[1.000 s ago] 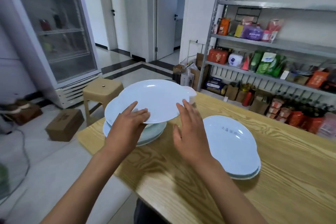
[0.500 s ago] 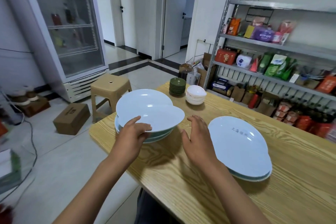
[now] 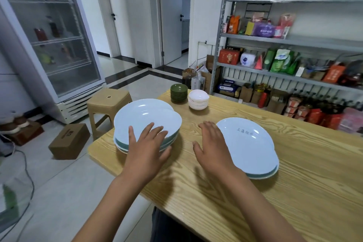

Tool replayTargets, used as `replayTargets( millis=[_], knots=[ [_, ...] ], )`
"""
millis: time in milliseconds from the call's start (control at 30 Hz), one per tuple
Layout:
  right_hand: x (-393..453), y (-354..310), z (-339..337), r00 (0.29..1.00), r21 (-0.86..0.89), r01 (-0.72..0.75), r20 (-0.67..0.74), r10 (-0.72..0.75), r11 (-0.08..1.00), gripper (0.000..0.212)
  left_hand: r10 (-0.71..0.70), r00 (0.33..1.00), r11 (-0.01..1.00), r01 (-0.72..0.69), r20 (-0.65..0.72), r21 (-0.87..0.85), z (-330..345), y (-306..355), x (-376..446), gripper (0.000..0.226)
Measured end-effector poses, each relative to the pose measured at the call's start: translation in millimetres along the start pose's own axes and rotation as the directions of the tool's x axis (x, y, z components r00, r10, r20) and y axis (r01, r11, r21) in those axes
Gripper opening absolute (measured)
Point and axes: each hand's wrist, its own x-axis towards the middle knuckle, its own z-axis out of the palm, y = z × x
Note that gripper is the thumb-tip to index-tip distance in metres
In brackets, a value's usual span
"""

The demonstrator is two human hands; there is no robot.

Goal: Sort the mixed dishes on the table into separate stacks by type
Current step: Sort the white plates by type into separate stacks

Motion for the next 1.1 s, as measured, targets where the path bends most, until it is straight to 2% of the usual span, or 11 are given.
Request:
replayTargets(
  millis=[133,267,367,500,600,700,767,900,967,1100],
  knots=[
    [-19.4,16.7,-28.9,0.998,0.001,-0.036,-0.053,0.036,0.999,0.056,0.175,0.985,0.985,-0.175,-0.001,0.0,8.1,45.9,10.4,0.044],
    [-62.4,51.3,-63.6,0.975,0.046,-0.15,-0.16,0.156,0.988,0.055,0.333,0.943,0.939,-0.333,-0.013,-0.088,25.4,109.3,16.2,0.04],
    [-109.6,81.2,-86.0,0.928,0.107,-0.278,-0.227,0.296,0.955,0.054,0.441,0.897,0.874,-0.438,-0.038,-0.208,38.7,159.0,12.6,0.041],
    [-185.9,119.5,-111.3,0.795,0.182,-0.46,-0.351,0.495,0.869,0.051,0.608,0.792,0.725,-0.581,-0.054,-0.369,53.6,229.1,-1.8,0.045],
    [-246.4,141.9,-127.6,0.628,0.295,-0.585,-0.425,0.652,0.755,0.048,0.696,0.717,0.63,-0.634,-0.036,-0.449,66.0,278.5,-15.9,0.044],
    [-295.6,157.6,-144.4,0.449,0.398,-0.645,-0.493,0.745,0.652,0.044,0.744,0.668,0.562,-0.61,0.019,-0.558,82.1,317.5,-30.4,0.046],
    [-320.5,164.9,-159.7,0.338,0.441,-0.669,-0.535,0.774,0.598,0.039,0.749,0.654,0.546,-0.522,0.104,-0.655,92.5,342.8,-39.5,0.053],
    [-350.2,178.5,-191.0,0.131,0.594,-0.664,-0.506,0.853,0.454,0.032,0.776,0.579,0.517,-0.357,0.249,-0.778,115.9,382.7,-53.6,0.061],
    [-356.7,190.0,-203.5,0.081,0.624,-0.701,-0.413,0.907,0.346,0.036,0.773,0.566,0.515,-0.297,0.286,-0.804,124.0,395.1,-57.7,0.063],
    [-354.6,219.8,-226.7,0.075,0.562,-0.806,-0.22,0.973,0.189,0.051,0.764,0.569,0.514,-0.251,0.305,-0.82,135.8,409.2,-60.0,0.058]
  ],
)
